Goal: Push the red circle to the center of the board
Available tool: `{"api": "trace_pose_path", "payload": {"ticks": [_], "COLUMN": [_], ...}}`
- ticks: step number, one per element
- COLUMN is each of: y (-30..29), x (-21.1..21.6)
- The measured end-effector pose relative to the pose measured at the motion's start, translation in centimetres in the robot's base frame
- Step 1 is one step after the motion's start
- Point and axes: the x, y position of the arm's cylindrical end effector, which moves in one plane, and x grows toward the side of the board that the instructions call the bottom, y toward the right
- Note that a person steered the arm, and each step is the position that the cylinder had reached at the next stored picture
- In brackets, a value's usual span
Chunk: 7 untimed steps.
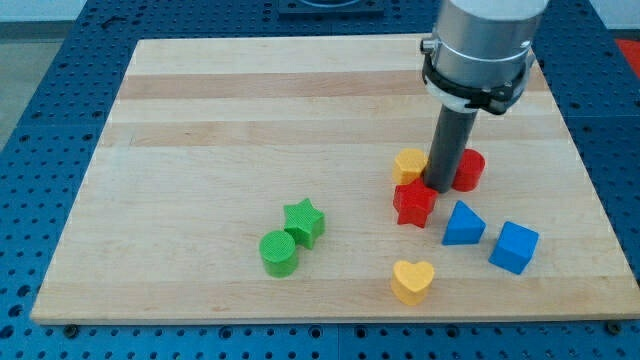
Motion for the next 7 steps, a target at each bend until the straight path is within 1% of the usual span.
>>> {"api": "trace_pose_path", "payload": {"ticks": [2, 4, 5, 6, 7], "y": [2.3, 8.9, 8.7, 7.2, 3.7], "x": [2.3, 2.3, 0.1, -2.6, -3.5]}}
